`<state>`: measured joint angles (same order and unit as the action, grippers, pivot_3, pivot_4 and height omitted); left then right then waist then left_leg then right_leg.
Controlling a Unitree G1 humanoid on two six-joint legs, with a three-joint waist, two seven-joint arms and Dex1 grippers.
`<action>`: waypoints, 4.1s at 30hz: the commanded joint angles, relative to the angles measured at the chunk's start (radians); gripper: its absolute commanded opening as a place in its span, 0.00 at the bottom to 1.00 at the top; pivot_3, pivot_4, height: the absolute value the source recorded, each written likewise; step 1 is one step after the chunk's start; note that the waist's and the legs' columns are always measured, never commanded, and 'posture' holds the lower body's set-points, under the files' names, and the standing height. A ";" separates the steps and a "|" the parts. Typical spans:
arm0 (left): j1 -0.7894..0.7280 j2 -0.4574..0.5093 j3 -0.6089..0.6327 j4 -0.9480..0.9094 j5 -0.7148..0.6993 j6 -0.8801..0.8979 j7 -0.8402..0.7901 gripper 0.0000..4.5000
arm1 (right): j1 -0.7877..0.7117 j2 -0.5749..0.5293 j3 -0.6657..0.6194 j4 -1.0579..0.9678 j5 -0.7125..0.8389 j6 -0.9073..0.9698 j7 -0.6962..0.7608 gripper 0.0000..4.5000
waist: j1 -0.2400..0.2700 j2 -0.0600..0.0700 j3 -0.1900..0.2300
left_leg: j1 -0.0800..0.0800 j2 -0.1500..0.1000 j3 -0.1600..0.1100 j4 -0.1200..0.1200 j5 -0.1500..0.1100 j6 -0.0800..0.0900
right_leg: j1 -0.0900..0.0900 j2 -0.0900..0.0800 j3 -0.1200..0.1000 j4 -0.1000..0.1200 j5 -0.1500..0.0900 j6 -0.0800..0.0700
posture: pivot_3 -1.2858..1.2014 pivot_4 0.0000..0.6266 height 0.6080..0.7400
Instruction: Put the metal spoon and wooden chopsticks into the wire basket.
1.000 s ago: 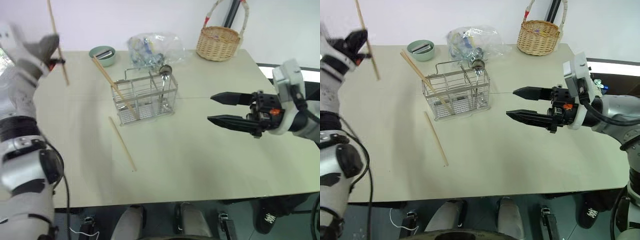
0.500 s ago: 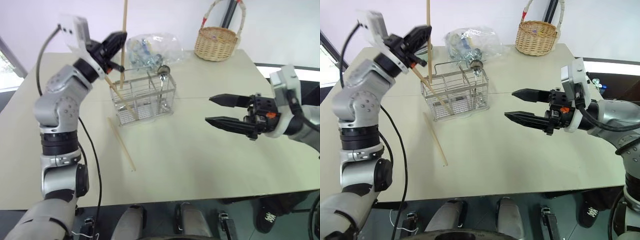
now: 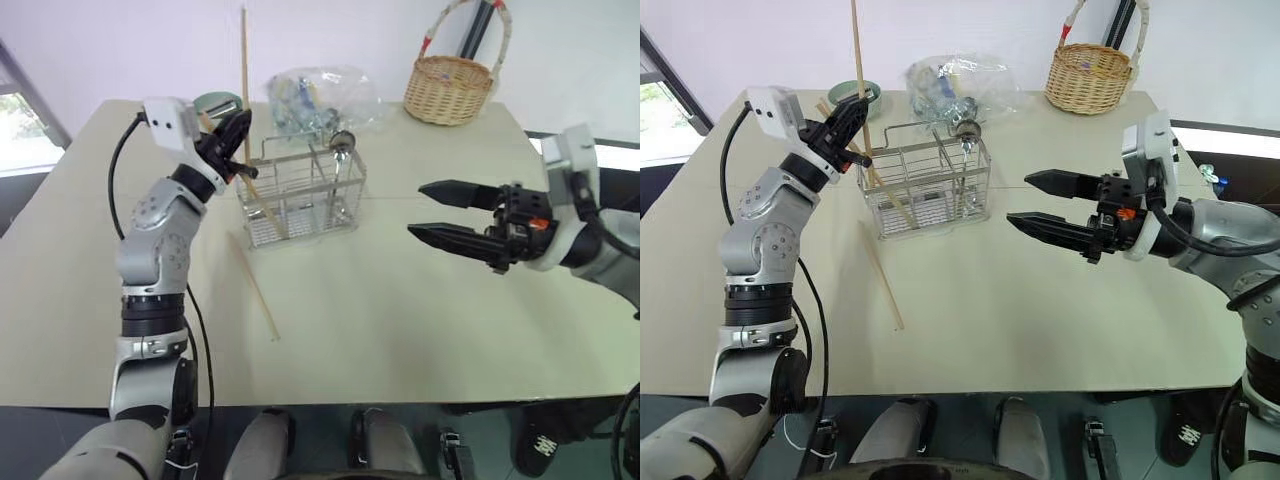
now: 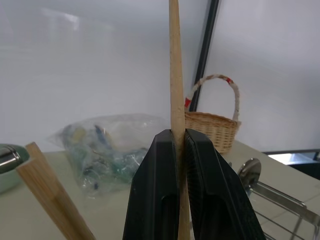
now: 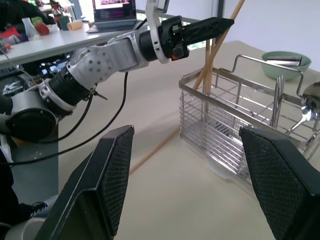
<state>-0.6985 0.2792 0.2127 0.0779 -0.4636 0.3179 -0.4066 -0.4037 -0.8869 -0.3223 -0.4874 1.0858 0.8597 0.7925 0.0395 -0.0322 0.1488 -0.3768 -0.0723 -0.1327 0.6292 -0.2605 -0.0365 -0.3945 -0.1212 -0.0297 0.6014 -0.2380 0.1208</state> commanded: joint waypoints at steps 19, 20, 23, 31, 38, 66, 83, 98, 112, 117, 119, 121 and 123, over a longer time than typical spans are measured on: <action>-0.010 -0.010 0.019 -0.054 -0.030 0.022 0.025 1.00 | -0.036 0.011 0.015 0.014 -0.020 -0.045 0.011 0.77 | -0.001 0.000 0.000 | 0.000 0.000 0.000 0.000 0.000 0.001 | 0.001 0.000 0.000 -0.002 0.000 0.000 | 0.52 0.24 0.61; -0.011 -0.001 0.020 -0.070 -0.035 0.034 0.023 1.00 | -0.037 0.012 0.019 0.018 -0.025 -0.048 0.013 0.77 | -0.001 0.000 0.000 | 0.000 0.000 0.000 0.000 0.000 0.001 | 0.001 0.000 0.000 -0.002 0.000 0.000 | 0.52 0.24 0.61; -0.020 0.037 0.034 -0.126 -0.065 0.093 0.026 1.00 | -0.040 0.013 0.029 0.027 -0.038 -0.057 0.022 0.77 | -0.001 0.000 0.000 | 0.000 0.000 0.000 0.000 0.000 0.001 | 0.001 0.000 0.000 -0.002 0.000 0.000 | 0.52 0.24 0.61; -0.132 0.263 0.118 -0.270 -0.154 0.420 0.135 1.00 | -0.042 0.018 0.039 0.039 -0.053 -0.066 0.048 0.77 | -0.002 0.002 0.002 | 0.000 0.000 0.000 -0.001 0.000 0.001 | 0.001 0.001 0.000 -0.002 0.000 0.001 | 0.52 0.24 0.61; -0.297 0.400 0.243 -0.377 -0.329 0.801 0.291 1.00 | -0.043 0.037 0.064 0.061 -0.082 -0.084 0.077 0.77 | -0.002 0.002 0.003 | 0.001 0.000 -0.001 -0.001 0.000 0.001 | 0.001 0.002 -0.001 -0.002 0.000 0.001 | 0.52 0.24 0.61; 0.164 0.813 -0.003 -0.146 -1.509 0.976 1.251 1.00 | 0.162 -0.020 0.077 -0.049 -0.190 -0.166 0.240 0.77 | -0.011 -0.001 0.006 | 0.003 -0.001 0.000 -0.002 -0.002 -0.005 | -0.004 -0.002 0.005 0.009 -0.004 -0.003 | 0.52 0.24 0.61; -0.067 0.447 -0.227 0.084 -1.509 0.957 1.541 1.00 | 0.212 0.015 0.068 -0.160 -0.090 -0.116 0.095 0.77 | -0.001 -0.001 0.005 | 0.001 -0.002 0.000 -0.002 -0.001 -0.003 | -0.003 -0.003 0.005 0.004 -0.003 -0.002 | 0.52 0.24 0.61; -0.173 0.293 -0.295 0.331 -1.509 1.014 1.660 1.00 | 0.279 0.057 0.060 -0.237 -0.016 -0.122 -0.031 0.77 | 0.002 -0.002 0.004 | 0.001 -0.002 0.000 -0.001 -0.001 -0.003 | -0.002 -0.002 0.003 0.003 -0.002 0.000 | 0.52 0.24 0.61; -0.228 0.278 -0.307 0.503 -1.413 1.042 1.619 0.88 | 0.339 0.058 0.043 -0.276 -0.008 -0.137 -0.071 0.77 | 0.001 0.001 0.002 | 0.003 -0.002 0.000 -0.001 -0.002 -0.003 | -0.001 -0.002 0.003 0.003 -0.002 0.000 | 0.52 0.24 0.61; -0.257 0.261 -0.280 0.541 -1.349 1.063 1.592 0.35 | 0.441 -0.029 0.050 -0.292 -0.150 -0.204 0.065 0.77 | 0.007 0.002 0.001 | 0.003 -0.002 0.000 0.000 -0.002 -0.003 | 0.000 -0.002 0.002 0.003 -0.002 0.000 | 0.52 0.24 0.61; -0.263 0.254 -0.265 0.552 -1.326 1.075 1.584 0.11 | 0.480 -0.054 0.053 -0.286 -0.205 -0.241 0.114 0.77 | 0.009 0.002 0.001 | 0.003 -0.003 0.000 0.000 -0.003 -0.005 | 0.001 -0.002 0.002 0.002 -0.002 0.000 | 0.52 0.24 0.61; -0.270 0.246 -0.244 0.565 -1.299 1.088 1.576 0.01 | 0.493 -0.064 0.055 -0.275 -0.239 -0.265 0.135 0.77 | 0.011 0.002 0.001 | 0.003 -0.003 0.000 0.000 -0.003 -0.005 | 0.001 -0.002 0.002 0.001 -0.002 0.001 | 0.52 0.24 0.61; -0.275 0.238 -0.223 0.575 -1.275 1.097 1.570 0.01 | 0.495 -0.064 0.058 -0.266 -0.262 -0.279 0.147 0.77 | 0.013 0.002 0.001 | 0.003 -0.003 0.000 0.000 -0.003 -0.005 | 0.001 -0.003 0.002 0.001 -0.002 0.002 | 0.52 0.24 0.61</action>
<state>-0.9591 0.5300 -0.0307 0.6412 -1.7597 1.4029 1.1811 0.0947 -0.9408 -0.2514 -0.7429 0.8409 0.6103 0.9228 0.0529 -0.0304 0.1497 -0.3742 -0.0751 -0.1330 0.6292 -0.2636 -0.0419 -0.3932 -0.1238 -0.0281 0.6022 -0.2396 0.1228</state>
